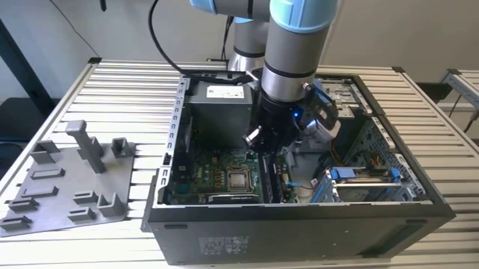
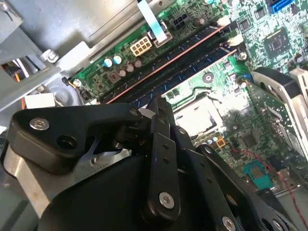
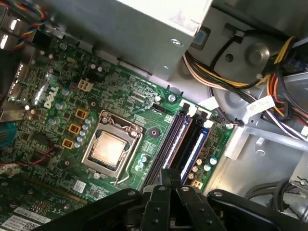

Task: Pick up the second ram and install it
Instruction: 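Press down the second ram until it locks into place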

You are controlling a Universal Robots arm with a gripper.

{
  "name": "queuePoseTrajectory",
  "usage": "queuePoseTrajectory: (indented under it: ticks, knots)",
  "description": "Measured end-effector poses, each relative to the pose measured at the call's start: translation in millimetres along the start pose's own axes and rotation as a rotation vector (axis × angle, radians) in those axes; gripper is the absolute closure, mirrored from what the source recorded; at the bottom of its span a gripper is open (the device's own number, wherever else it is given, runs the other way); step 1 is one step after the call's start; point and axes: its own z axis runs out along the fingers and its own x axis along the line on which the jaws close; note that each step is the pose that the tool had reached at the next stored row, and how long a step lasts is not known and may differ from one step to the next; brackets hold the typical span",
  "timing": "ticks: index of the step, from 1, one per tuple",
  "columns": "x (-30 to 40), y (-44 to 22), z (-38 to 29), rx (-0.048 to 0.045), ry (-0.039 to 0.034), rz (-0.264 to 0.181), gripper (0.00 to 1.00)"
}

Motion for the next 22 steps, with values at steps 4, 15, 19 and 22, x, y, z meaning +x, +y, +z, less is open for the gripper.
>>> queuePoseTrajectory:
  ticks: [4, 15, 19, 22]
  knots:
    - [0.0, 0.0, 0.2, -0.0008, -0.0005, -0.032, 0.89]
    - [1.2, 0.6, 2.4, -0.0090, -0.0049, -0.155, 0.89]
    - [1.5, 0.7, 2.6, -0.0131, -0.0073, -0.199, 0.89]
    - [1.5, 0.7, 2.7, -0.0153, -0.0084, -0.247, 0.89]
